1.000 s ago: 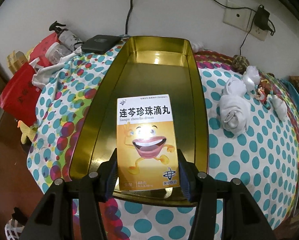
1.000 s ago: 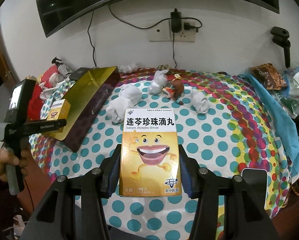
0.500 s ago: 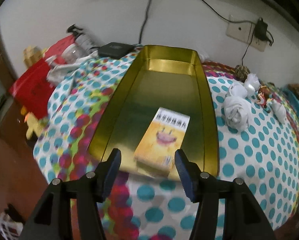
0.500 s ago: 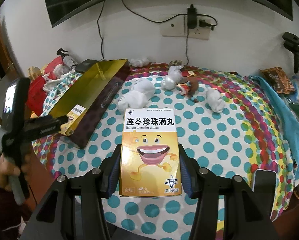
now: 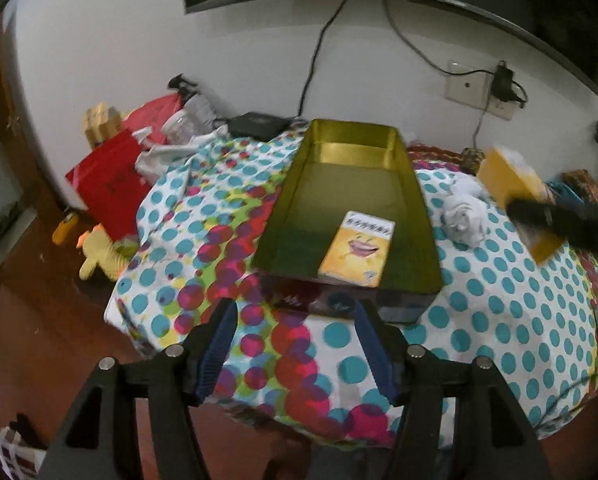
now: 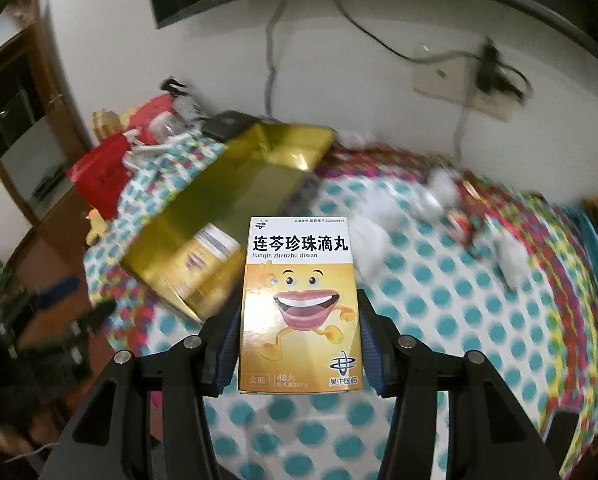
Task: Organize objects
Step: 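Lower the left box into the gold tray while the right gripper places its box there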
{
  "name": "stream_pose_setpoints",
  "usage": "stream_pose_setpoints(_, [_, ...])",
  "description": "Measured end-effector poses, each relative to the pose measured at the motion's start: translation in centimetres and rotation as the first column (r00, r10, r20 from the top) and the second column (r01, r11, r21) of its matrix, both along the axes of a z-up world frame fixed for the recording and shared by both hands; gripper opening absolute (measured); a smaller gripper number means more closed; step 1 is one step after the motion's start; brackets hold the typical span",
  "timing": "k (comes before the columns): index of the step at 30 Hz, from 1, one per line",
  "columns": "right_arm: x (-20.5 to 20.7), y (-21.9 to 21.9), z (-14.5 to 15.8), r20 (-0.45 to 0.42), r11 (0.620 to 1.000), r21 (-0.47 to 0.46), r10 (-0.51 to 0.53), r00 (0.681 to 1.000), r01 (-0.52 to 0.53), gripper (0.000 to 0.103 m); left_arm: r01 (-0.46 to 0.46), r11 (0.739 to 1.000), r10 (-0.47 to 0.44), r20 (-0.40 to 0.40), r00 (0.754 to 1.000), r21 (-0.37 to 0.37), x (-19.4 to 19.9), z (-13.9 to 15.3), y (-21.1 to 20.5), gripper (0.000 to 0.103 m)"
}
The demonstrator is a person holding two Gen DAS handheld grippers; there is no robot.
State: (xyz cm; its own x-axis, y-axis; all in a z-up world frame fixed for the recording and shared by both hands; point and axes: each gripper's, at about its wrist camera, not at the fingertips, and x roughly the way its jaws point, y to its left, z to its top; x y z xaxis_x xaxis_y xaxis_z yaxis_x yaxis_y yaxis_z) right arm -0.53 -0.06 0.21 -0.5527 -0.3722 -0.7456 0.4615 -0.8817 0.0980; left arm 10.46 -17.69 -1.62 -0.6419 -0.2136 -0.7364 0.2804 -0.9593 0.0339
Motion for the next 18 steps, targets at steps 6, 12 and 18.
stream_pose_setpoints(6, [-3.0, -5.9, 1.5, -0.047, 0.997, 0.007, 0.076, 0.996, -0.076, 0.049, -0.080, 0.996, 0.079, 0.029, 0.996, 0.030, 1.3, -1.1, -3.4, 0.062])
stream_pose_setpoints(12, [-6.3, -10.6, 0.6, -0.011, 0.995, 0.033, 0.093, 0.996, -0.093, 0.049, -0.138, 0.989, 0.136, 0.029, 0.990, 0.047, 2.2, -1.3, -6.2, 0.062])
stream_pose_setpoints(18, [-8.0, -13.2, -0.9, 0.022, 0.994, 0.051, 0.097, 0.995, -0.098, 0.049, -0.193, 0.976, 0.190, 0.044, 0.981, 0.101, 2.6, -1.8, -8.8, 0.062])
